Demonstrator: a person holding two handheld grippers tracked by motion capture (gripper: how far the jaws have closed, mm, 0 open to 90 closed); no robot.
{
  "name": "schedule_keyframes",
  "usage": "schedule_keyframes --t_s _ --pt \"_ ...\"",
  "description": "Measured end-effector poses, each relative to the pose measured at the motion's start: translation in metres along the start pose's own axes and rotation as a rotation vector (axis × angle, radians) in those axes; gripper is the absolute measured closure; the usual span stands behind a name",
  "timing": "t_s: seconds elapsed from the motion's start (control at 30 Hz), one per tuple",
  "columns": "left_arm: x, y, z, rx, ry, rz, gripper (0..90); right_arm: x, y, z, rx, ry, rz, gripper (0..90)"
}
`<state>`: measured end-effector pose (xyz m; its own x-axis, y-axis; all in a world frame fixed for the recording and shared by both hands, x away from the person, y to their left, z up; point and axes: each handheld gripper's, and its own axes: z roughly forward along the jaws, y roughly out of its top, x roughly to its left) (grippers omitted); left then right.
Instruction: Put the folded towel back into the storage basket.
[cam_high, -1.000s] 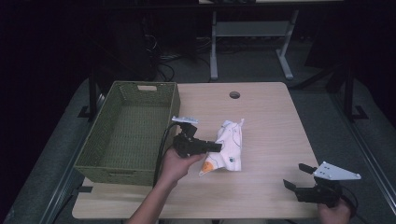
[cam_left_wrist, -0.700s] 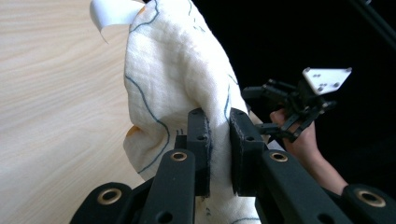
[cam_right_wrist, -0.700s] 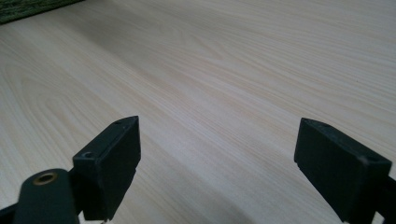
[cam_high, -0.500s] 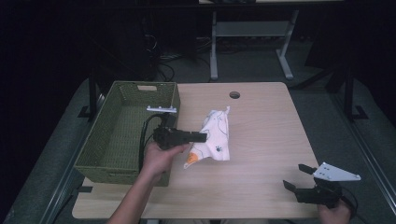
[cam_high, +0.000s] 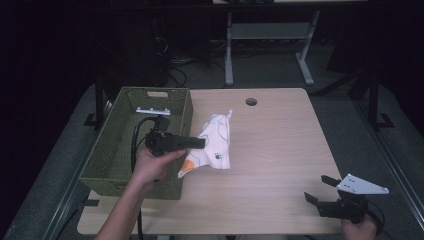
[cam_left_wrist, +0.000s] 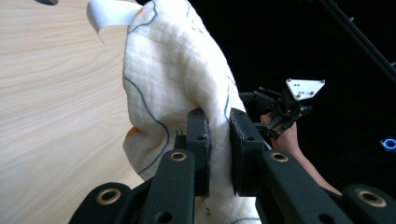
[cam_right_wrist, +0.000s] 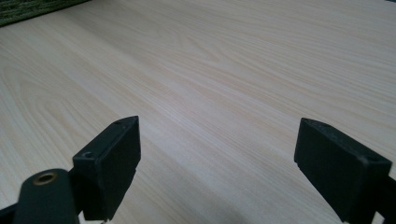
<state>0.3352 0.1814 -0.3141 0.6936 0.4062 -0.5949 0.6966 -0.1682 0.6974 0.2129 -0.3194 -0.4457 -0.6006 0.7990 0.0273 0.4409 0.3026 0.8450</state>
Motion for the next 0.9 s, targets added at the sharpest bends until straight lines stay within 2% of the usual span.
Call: schedule_keyframes --t_s 0.07,0.27,0.43,0.57,0.67,0.73,0.9 --pt "0.003 0.0 -0.006 -0.018 0.004 -0.017 81.0 0.001 0.0 0.001 0.006 0.001 -0.005 14.0" --pt "0.009 0.0 -0.023 -0.046 0.015 -0.036 81.0 0.002 0.001 0.002 0.008 0.003 -0.012 14.0" --pt "0.016 0.0 -0.035 -0.051 0.015 -0.043 81.4 0.001 0.001 0.002 0.007 0.001 -0.007 14.0" --pt "0.025 0.001 -0.045 -0.053 0.021 -0.069 81.3 0.0 0.001 0.004 0.012 0.001 -0.003 14.0" --pt "0.032 0.002 -0.053 -0.054 0.021 -0.08 81.3 0.002 0.001 0.007 0.022 0.008 -0.017 14.0" --pt "0.034 0.002 -0.058 -0.061 0.023 -0.087 81.3 0.003 0.002 0.009 0.027 0.006 -0.029 14.0" --pt "0.038 0.002 -0.068 -0.076 0.022 -0.093 81.3 0.003 0.002 0.012 0.033 0.005 -0.023 14.0"
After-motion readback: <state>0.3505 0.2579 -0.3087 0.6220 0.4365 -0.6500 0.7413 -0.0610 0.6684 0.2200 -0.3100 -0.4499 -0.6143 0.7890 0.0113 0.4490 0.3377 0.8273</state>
